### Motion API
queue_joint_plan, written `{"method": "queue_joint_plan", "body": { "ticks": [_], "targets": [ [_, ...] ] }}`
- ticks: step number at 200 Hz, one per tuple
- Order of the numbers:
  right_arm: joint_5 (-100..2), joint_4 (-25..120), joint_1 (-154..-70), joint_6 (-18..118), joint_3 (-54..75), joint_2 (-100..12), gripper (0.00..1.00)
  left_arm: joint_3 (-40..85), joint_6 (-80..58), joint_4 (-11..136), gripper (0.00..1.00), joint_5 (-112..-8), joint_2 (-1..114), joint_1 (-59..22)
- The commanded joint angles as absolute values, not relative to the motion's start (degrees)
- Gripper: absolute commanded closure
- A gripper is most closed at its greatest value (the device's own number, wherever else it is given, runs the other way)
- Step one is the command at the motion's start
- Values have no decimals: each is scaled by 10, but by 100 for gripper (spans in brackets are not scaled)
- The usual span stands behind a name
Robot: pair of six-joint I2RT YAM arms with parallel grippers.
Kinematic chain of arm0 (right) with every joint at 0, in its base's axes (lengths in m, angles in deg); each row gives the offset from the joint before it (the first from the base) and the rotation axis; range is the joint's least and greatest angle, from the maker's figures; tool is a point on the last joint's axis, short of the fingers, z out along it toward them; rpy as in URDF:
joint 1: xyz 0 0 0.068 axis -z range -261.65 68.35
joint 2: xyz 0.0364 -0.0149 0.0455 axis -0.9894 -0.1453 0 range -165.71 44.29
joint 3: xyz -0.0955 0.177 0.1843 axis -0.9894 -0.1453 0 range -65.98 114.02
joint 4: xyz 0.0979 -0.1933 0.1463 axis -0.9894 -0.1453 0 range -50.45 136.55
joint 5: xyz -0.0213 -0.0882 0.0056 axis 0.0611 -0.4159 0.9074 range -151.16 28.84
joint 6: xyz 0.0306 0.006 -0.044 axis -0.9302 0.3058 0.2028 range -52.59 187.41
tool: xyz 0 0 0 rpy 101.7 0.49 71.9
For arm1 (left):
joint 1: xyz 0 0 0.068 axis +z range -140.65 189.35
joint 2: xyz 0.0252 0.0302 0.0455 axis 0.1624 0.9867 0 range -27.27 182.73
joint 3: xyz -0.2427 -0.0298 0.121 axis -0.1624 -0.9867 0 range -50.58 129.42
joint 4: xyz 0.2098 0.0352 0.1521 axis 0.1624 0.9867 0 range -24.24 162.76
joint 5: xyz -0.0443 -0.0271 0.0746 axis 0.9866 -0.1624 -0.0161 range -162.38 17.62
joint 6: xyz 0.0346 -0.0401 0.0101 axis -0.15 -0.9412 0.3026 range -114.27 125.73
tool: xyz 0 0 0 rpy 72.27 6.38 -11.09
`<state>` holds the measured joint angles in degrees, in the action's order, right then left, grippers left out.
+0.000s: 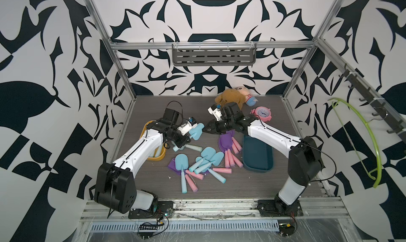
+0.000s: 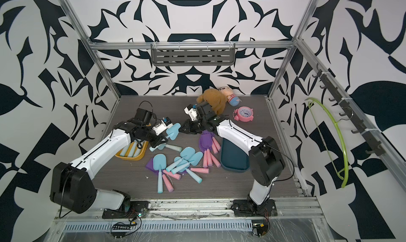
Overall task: Sort the small shovels by color and place them into the storage box
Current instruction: Pick up the shovel from the center of the board, then place the shovel in the storage box.
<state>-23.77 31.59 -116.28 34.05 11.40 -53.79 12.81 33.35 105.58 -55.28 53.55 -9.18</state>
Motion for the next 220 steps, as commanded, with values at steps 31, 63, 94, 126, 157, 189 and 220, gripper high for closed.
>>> {"method": "queue_joint_plan", "body": {
  "ticks": [31,63,94,126,157,189,220],
  "targets": [
    [-276,326,-1159,349,96,-486,40,152,195,1105,100,-584,522,58],
    [-282,341,-1159,346,78,-492,40,124,131,1107,100,-641,508,138],
    [-281,348,-1159,351,70,-498,41,96,101,1073,100,-682,524,173],
    [-287,349,-1159,363,56,-492,41,105,98,1056,100,-705,573,185],
    [-294,357,-1158,372,36,-481,41,114,96,1036,90,-713,613,186],
    [-298,363,-1158,384,18,-474,41,125,106,1025,87,-713,652,186],
    [-297,365,-1156,396,7,-469,41,129,121,1015,81,-731,674,186]
  ]
}}
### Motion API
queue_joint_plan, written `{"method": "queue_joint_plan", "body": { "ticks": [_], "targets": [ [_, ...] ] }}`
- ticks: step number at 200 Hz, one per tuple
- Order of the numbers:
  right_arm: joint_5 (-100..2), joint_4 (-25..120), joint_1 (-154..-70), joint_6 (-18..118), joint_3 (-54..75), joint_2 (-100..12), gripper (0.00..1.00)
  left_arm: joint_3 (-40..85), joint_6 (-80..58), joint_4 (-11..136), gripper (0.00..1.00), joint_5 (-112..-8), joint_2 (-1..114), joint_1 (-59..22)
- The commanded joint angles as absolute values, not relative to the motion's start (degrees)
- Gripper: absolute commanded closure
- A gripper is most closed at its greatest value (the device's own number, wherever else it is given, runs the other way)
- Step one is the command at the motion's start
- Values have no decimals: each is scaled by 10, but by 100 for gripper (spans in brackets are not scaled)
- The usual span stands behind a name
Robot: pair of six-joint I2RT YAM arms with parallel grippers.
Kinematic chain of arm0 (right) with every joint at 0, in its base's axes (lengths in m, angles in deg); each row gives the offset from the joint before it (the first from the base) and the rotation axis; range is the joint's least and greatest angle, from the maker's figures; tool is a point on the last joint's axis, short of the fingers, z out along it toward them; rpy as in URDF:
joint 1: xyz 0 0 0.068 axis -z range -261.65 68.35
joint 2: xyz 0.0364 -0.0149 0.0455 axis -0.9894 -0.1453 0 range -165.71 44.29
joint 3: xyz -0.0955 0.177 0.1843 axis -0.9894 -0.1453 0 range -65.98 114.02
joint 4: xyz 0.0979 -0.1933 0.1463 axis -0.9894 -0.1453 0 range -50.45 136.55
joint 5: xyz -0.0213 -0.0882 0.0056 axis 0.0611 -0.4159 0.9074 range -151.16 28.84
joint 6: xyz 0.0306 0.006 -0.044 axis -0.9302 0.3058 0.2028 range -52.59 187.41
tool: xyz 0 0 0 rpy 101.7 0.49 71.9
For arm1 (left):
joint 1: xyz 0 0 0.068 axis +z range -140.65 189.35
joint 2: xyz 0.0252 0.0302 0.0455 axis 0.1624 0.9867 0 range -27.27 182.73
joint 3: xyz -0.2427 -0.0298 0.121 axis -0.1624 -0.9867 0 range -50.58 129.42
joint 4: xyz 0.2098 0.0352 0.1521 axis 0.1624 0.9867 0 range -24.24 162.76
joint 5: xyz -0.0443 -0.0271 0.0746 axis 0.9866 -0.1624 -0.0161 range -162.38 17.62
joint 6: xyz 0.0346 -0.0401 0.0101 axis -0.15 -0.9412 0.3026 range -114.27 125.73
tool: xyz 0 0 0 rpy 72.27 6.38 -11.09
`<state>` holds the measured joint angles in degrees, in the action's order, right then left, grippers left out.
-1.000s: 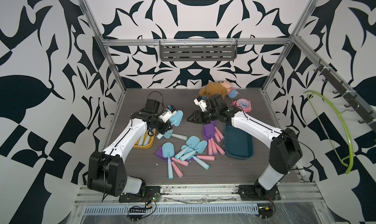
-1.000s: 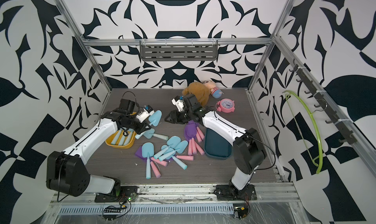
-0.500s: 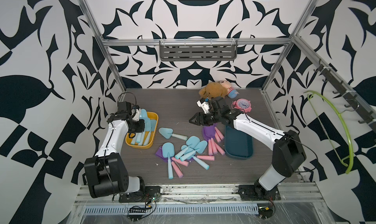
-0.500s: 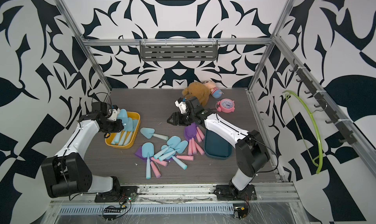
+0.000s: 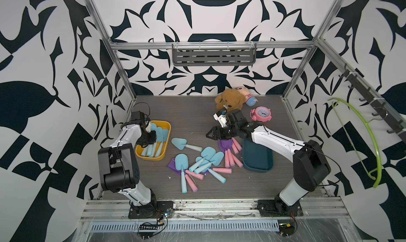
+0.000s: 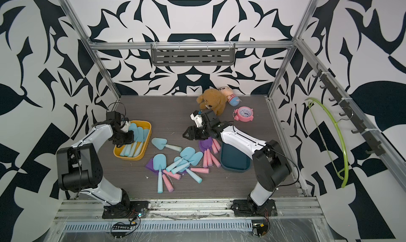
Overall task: Sort the small shovels by color and place them into the storage box
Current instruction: Place the shovel in the storage box.
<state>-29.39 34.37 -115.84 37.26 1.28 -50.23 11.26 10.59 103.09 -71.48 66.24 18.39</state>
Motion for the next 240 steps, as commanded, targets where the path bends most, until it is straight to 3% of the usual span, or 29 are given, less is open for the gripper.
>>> {"method": "queue_joint_plan", "body": {
  "ticks": [1,70,112,135,162,214,240],
  "targets": [
    [-297,366,-1156,397,7,-469,41,128,121,1014,81,-731,675,186],
    [-286,373,-1150,412,-4,-465,40,136,131,1009,63,-751,711,186],
    [-285,377,-1149,412,-13,-456,40,141,130,1018,62,-754,708,186],
    [-285,371,-1147,414,-9,-454,41,141,136,1026,56,-747,681,186],
    [-308,329,-1145,430,10,-460,41,125,157,1034,47,-688,625,186],
    [-335,211,-1169,515,79,-481,41,84,262,1078,41,-450,519,186],
    [-375,134,-1193,573,145,-524,42,73,287,1094,36,-398,488,186]
  ]
}}
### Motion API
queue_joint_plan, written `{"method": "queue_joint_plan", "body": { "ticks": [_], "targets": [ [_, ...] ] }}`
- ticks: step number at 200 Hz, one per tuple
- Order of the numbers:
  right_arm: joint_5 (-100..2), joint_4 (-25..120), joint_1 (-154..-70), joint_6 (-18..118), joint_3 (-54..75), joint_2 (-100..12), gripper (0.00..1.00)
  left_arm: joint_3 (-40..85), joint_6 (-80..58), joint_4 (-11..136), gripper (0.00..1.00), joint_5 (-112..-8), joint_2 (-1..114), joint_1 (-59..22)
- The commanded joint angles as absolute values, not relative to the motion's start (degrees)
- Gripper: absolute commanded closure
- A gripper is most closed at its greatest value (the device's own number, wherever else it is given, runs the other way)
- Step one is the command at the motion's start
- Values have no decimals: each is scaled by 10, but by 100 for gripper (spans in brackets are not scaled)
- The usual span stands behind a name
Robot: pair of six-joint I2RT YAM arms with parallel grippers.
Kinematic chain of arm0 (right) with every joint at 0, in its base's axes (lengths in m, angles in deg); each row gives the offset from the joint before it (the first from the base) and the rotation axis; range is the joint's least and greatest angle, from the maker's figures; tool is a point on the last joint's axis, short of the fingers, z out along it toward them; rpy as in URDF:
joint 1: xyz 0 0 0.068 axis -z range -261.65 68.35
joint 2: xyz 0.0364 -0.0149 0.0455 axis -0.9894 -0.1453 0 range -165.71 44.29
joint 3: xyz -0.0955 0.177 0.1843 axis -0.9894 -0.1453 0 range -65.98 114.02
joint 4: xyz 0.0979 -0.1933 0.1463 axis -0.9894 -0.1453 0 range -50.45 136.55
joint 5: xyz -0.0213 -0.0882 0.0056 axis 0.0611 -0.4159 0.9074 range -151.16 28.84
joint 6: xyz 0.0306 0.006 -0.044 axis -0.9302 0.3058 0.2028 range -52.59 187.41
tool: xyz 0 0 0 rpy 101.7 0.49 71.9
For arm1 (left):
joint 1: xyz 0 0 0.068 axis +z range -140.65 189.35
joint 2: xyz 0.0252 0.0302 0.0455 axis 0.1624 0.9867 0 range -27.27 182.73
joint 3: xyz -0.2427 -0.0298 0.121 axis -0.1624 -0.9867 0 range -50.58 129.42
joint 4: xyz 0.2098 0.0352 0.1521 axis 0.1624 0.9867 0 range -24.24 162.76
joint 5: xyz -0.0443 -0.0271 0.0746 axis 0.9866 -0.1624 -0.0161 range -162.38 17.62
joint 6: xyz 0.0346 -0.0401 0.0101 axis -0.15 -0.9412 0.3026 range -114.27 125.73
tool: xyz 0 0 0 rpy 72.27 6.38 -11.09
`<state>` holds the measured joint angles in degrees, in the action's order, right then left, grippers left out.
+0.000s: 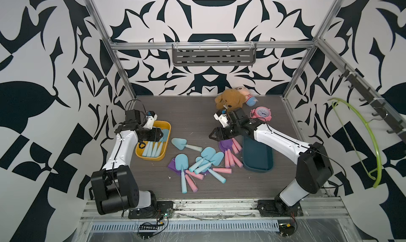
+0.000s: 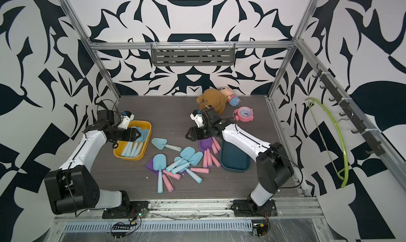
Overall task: Sort the small shovels by color and place them into the storage box
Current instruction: Place the shovel in the storage box, then pick up the shovel from the center of the board.
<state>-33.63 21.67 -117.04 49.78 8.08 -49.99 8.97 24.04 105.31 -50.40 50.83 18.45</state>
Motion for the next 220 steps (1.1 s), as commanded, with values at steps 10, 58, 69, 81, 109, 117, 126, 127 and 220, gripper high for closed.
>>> {"method": "queue_joint_plan", "body": {
  "ticks": [10,58,69,81,109,117,126,127,220],
  "targets": [
    [-383,116,-1200,586,169,-545,42,71,291,1099,35,-393,480,186],
    [-401,50,-1239,640,310,-679,43,70,285,1108,30,-382,462,186],
    [-405,35,-1248,652,342,-714,43,73,284,1111,30,-385,462,186],
    [-413,21,-1256,658,379,-747,44,76,283,1113,30,-390,462,186],
    [-422,-9,-1266,668,453,-815,44,79,281,1114,29,-394,462,186],
    [-423,-15,-1269,671,471,-831,44,78,279,1114,30,-393,462,186],
    [-425,-17,-1273,672,487,-846,44,78,278,1113,29,-392,462,186],
    [-425,-17,-1274,672,488,-847,44,77,278,1113,29,-392,462,186],
    [-439,-59,-1293,682,635,-987,47,65,272,1102,29,-362,462,187]
  ]
}}
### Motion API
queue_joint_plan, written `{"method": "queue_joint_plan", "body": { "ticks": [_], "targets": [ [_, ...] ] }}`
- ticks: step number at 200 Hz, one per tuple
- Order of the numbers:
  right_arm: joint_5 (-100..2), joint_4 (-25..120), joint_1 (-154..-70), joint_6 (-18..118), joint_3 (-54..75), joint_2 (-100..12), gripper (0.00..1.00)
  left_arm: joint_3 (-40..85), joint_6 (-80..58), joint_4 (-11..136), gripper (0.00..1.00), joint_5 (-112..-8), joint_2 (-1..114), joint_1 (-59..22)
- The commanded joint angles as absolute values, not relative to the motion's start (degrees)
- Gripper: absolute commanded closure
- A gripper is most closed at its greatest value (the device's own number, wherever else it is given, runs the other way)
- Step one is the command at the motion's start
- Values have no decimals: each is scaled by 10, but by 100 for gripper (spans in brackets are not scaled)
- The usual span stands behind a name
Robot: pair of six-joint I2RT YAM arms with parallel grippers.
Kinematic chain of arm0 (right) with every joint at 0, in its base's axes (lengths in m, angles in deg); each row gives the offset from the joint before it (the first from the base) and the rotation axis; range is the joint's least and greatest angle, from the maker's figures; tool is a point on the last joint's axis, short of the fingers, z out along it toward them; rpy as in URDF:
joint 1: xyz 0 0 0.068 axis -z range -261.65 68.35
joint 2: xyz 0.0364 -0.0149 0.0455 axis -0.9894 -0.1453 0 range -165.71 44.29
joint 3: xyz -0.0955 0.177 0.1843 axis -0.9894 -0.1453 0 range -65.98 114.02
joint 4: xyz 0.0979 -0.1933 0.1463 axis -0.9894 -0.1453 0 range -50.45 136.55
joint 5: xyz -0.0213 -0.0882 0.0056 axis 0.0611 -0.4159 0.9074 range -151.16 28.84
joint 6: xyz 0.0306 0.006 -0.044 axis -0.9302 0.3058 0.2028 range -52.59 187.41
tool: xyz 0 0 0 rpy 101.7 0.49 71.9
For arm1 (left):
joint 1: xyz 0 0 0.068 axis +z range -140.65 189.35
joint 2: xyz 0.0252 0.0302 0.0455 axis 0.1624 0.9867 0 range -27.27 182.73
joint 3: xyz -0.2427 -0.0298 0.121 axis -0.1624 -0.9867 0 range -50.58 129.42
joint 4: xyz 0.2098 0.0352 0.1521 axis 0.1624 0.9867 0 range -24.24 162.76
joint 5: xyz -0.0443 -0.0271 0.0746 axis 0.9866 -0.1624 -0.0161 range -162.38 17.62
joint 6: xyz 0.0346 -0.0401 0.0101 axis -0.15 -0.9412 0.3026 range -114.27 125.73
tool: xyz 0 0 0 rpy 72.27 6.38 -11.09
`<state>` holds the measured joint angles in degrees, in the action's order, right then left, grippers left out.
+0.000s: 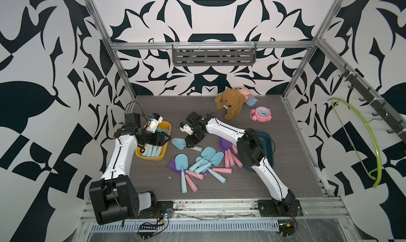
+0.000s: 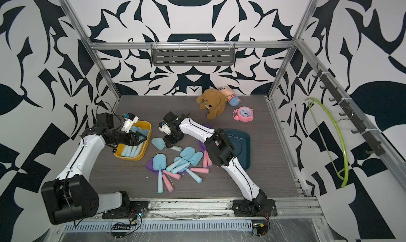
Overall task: Sort the small shovels by color and place them into the storage box
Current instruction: Pick up the shovel from the center of the board.
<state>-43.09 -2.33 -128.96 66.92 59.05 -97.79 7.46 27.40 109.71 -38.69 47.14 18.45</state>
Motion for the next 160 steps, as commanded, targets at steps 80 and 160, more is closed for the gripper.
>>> {"method": "queue_joint_plan", "body": {
  "ticks": [80,160],
  "targets": [
    [-561,-48,-1297,658,625,-993,67,69,265,1100,29,-356,469,187],
    [-669,-74,-1298,617,602,-991,82,66,261,1095,29,-344,471,187]
  ]
}}
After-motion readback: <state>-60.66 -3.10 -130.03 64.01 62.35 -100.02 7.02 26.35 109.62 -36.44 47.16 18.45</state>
